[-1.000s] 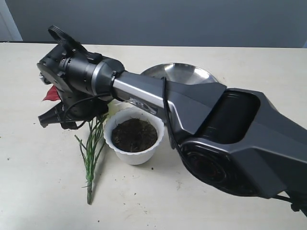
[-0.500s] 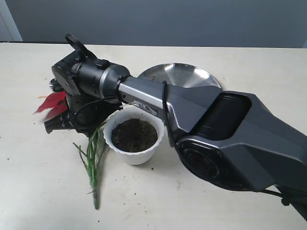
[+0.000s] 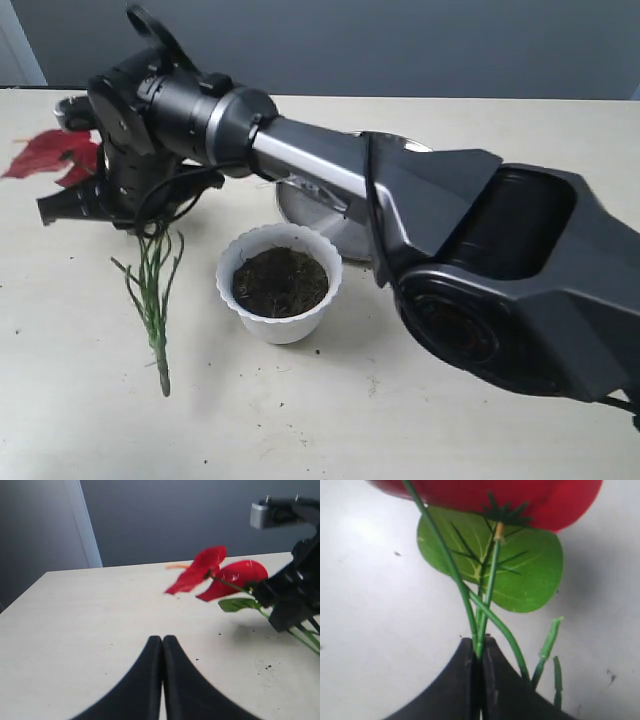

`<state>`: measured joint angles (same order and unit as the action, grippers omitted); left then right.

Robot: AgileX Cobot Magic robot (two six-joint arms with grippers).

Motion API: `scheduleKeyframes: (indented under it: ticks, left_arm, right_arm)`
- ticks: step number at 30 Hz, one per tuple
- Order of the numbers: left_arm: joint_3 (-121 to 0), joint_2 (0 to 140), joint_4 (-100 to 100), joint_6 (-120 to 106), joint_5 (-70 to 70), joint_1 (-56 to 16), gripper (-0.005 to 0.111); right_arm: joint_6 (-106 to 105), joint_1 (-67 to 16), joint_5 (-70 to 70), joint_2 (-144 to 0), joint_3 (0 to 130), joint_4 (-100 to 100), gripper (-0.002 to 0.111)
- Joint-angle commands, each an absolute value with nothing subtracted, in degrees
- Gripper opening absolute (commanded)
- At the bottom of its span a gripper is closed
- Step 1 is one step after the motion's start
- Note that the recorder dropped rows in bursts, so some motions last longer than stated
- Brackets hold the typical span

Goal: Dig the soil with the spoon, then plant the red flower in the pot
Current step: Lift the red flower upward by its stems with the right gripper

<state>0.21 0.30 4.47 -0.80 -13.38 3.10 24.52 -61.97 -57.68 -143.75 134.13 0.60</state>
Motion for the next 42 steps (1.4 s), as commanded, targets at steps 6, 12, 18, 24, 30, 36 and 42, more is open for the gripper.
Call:
scheduleKeyframes:
  ticks: [6,12,18,24,30,36,42]
  left_arm:
    - [0.0,0.0,4.03,-0.58,-13.3,2.7,0.0]
    - [0.0,0.0,4.03,-0.58,-13.3,2.7,0.0]
    - [0.0,0.0,4.03,-0.58,-13.3,2.7,0.0]
    - [0.0,0.0,4.03,-0.58,-13.3,2.7,0.0]
    - [0.0,0.0,4.03,-0.58,-13.3,2.7,0.0]
    - [0.0,0.0,4.03,-0.58,-13.3,2.7,0.0]
    - [0.0,0.0,4.03,-0.58,-13.3,2.7,0.0]
  right_arm:
    - [22.52,-63.14,-50.82,-135.4,134.08,10.79,-0.001]
    - [24.16,-65.56,-42.91,-128.76,134.08,22.91,-0.001]
    - [27.01,-68.35,-47.84,-122.87,134.08,35.24,-0.001]
    - [27.24,-68.62,-51.3,-119.87,134.08,37.42,-0.001]
    - [26.62,-68.7,-55.44,-118.14,133.96,36.93,-0.001]
    - [26.22,-68.7,-59.69,-117.47,133.96,38.5,-0.001]
    - [24.35,-68.7,-61.1,-113.97,133.96,38.25,-0.001]
